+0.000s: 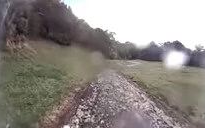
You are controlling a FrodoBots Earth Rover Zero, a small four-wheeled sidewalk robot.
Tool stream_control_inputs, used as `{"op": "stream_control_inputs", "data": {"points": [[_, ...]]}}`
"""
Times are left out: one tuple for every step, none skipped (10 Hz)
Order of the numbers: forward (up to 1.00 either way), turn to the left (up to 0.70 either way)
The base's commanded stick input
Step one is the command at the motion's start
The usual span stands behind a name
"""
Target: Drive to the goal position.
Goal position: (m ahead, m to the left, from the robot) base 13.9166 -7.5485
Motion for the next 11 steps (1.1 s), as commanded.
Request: {"op": "stream_control_inputs", "data": {"points": [[0.7, 0.0], [0.7, 0.0], [0.7, 0.0], [0.7, 0.0], [0.7, 0.0], [0.7, 0.0], [0.7, 0.0], [0.7, 0.0], [0.7, 0.0], [0.7, -0.35], [0.7, -0.35]]}}
